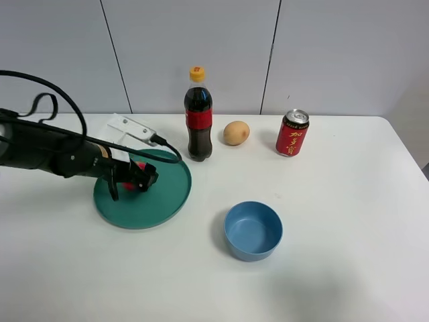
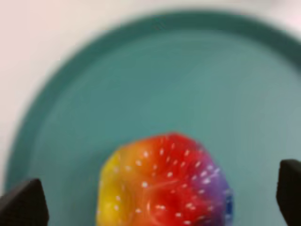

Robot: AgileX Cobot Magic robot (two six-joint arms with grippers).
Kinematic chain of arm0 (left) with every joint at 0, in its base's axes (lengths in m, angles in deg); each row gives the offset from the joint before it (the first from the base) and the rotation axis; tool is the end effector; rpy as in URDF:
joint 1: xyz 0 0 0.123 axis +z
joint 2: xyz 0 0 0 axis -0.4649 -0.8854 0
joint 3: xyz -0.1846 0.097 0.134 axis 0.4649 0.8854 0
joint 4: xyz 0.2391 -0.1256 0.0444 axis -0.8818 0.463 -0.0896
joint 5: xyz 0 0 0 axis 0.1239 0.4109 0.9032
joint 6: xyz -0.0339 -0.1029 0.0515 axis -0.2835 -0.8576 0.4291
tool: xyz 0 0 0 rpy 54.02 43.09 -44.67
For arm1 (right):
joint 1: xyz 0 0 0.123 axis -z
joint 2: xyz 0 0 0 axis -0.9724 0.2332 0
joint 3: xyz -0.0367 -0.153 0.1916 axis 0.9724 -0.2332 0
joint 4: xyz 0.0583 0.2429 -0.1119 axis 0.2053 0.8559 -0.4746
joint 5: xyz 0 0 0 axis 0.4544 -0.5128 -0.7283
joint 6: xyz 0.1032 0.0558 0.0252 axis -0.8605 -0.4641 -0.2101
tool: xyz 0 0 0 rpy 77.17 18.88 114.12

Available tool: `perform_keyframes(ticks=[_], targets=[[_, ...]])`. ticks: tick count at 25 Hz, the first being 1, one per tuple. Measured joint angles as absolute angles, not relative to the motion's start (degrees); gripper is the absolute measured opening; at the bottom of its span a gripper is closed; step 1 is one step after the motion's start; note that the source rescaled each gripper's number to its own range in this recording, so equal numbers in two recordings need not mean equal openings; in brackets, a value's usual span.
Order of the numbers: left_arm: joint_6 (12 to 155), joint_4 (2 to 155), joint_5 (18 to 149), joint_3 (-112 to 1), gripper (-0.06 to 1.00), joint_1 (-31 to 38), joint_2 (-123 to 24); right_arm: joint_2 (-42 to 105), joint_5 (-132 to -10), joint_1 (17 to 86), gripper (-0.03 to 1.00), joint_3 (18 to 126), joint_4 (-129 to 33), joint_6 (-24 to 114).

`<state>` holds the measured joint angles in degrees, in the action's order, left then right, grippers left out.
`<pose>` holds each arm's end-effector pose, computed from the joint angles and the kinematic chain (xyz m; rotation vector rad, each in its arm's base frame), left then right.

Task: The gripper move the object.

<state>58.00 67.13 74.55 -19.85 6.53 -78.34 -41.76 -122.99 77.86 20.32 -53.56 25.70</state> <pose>0.3241 -0.1251 0.0572 0.5711 2.3540 -0.1158 0.0772 0.0024 0.2739 -0.0350 2.0506 -0.0015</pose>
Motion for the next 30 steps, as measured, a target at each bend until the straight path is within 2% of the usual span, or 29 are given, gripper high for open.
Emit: perform_keyframes(ticks=[6, 11, 16, 23, 26, 30], targets=[[56.4, 67.1, 84.5, -19.8, 0.98, 6.5, -62.5, -41.8, -123.0, 77.9, 1.0, 20.3, -53.6, 25.7], [56.3, 66.7, 99.0, -23.3, 0.98, 7.8, -52.4, -41.8, -123.0, 77.9, 1.0, 20.3, -53.6, 25.7], [56.5, 59.6, 112.5, -31.2, 0.98, 15.6, -48.3, -41.8, -123.0, 77.9, 1.0, 20.3, -53.6, 25.7], [56.6, 56.2, 118.9, -35.7, 0.98, 29.9, -44.4, -41.8, -123.0, 77.9, 1.0, 20.3, -53.6, 25.7], [56.3, 56.6, 123.4, -35.7, 0.98, 33.3, -39.7, -41.8, -123.0, 77.9, 1.0, 20.3, -53.6, 25.7], [56.1, 59.6, 130.2, -35.8, 0.98, 33.9, -30.7, -41.8, -123.0, 77.9, 1.0, 20.3, -53.6, 25.7]])
